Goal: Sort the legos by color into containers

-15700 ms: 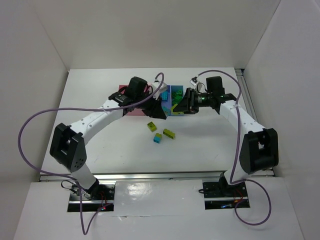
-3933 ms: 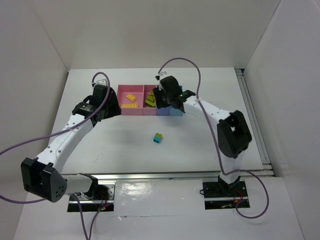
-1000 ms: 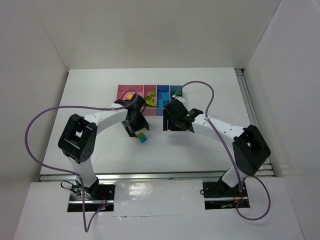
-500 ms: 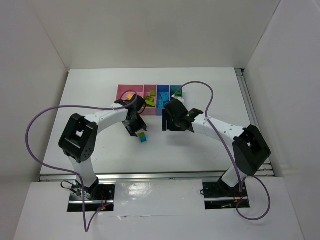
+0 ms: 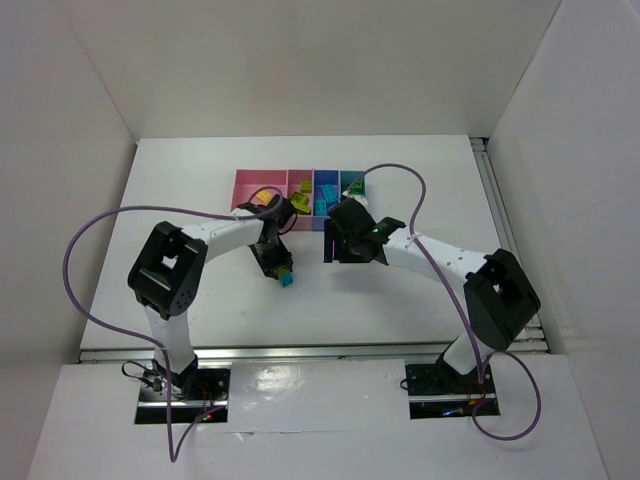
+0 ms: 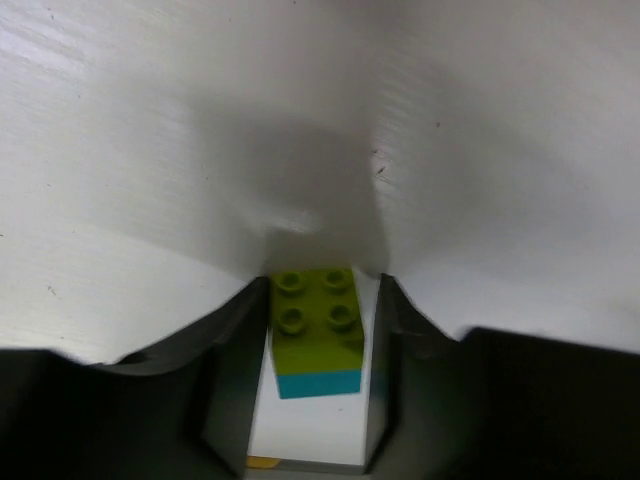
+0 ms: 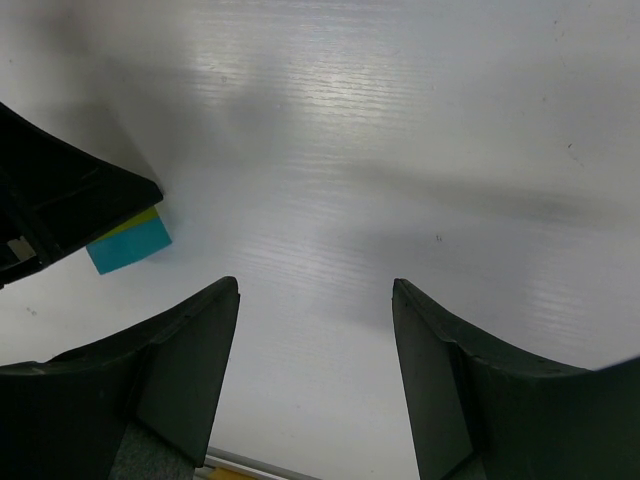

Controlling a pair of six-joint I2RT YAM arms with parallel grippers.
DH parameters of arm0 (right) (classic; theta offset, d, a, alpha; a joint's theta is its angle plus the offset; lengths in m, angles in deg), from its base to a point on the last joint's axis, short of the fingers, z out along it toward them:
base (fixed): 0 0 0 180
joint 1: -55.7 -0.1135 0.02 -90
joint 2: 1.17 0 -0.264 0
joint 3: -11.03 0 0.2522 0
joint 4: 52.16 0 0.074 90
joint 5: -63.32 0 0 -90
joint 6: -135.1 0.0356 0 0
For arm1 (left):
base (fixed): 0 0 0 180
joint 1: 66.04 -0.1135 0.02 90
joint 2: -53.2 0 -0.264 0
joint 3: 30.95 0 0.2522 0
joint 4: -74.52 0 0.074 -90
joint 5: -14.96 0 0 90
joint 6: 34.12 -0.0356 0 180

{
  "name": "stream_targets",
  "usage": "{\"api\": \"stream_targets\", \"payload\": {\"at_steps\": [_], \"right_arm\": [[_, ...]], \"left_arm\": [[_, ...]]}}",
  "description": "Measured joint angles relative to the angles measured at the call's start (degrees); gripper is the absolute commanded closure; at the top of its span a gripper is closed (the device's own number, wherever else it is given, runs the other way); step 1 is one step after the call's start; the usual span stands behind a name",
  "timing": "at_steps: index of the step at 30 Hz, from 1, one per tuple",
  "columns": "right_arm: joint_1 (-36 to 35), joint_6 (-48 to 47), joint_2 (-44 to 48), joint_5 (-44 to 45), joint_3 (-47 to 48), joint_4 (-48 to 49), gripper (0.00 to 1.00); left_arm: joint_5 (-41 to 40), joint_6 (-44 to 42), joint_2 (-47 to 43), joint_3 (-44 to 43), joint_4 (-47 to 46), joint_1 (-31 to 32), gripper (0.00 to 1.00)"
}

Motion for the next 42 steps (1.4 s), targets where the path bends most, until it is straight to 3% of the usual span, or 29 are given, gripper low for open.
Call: {"api": "stream_targets", "payload": {"at_steps": [4, 9, 16, 23, 30, 42], "right_arm": [[0.0, 0.0, 0.0, 0.0, 0.0, 0.0, 0.30], [0.0, -0.4, -0.1, -1.1, 0.0, 0.2, 0.30], [-0.4, -5.0, 1.5, -6.6, -3.8, 6.7, 0.31], [-6.0, -10.0, 3.2, -5.3, -2.0, 9.6, 0.30], [-13.0, -12.7, -1.0, 3.7, 2.5, 13.4, 0.30], [-13.4, -13.7, -5.4, 8.9, 2.5, 21.7, 0.38]], "left_arm": [[-0.6, -0.8, 0.3, -0.4, 0.5, 0.3, 0.71], [-1.8, -1.7, 0.3, -2.1, 1.5, 0.4, 0.79], [-2.1, -6.5, 0.3, -10.7, 4.3, -0.1, 0.96], [-0.6, -8.8, 0.1, -15.1, 5.0, -0.4, 0.97], [0.2, -8.9, 0.1, -15.1, 6.1, -0.4, 0.97], [1.6, -8.9, 0.1, -16.0, 6.7, -0.7, 0.97]]}}
